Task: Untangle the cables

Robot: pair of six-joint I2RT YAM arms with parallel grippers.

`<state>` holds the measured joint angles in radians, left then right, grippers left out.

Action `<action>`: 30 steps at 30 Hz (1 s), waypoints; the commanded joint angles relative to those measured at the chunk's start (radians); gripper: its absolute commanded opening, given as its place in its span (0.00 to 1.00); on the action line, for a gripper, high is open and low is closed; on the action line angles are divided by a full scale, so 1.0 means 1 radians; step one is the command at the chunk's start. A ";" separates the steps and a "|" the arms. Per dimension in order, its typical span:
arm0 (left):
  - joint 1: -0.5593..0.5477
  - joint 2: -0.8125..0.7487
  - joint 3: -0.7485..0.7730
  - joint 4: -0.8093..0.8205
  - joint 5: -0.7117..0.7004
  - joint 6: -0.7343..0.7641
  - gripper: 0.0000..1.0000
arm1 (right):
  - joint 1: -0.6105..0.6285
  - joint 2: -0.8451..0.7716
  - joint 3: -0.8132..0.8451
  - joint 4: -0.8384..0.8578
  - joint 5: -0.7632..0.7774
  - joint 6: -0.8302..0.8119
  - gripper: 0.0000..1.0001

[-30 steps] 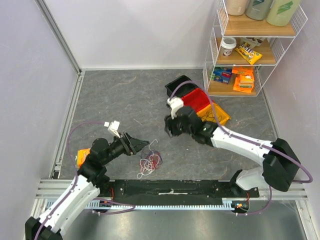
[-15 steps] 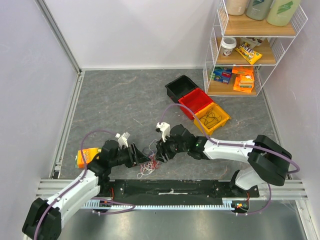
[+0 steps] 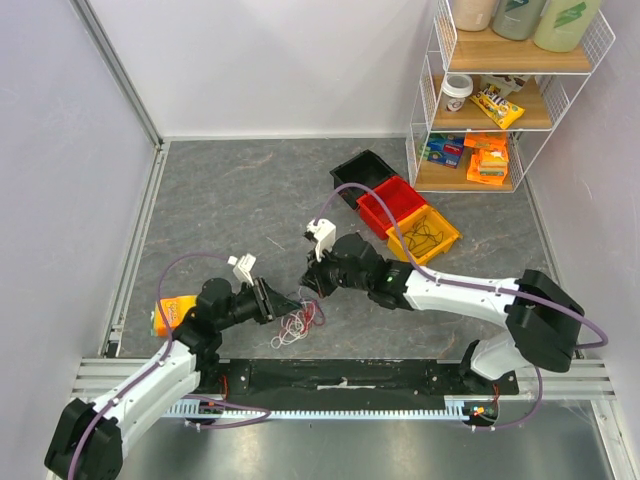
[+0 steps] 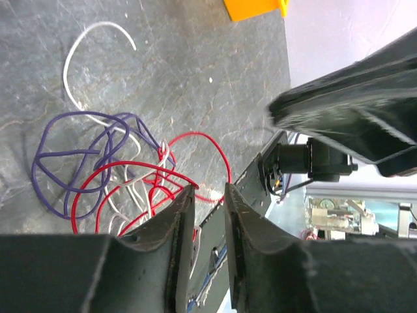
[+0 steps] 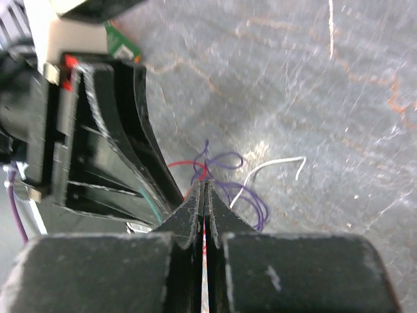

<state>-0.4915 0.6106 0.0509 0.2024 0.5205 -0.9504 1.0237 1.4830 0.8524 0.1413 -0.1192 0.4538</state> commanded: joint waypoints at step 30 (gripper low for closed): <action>-0.001 0.141 -0.085 0.229 -0.146 -0.007 0.14 | -0.226 0.684 0.938 -0.552 0.983 -0.406 0.65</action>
<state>-0.4915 0.7391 0.0505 0.3775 0.3935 -0.9562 0.8108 2.1338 1.7206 -0.3763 0.7792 0.0620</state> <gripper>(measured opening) 0.142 0.664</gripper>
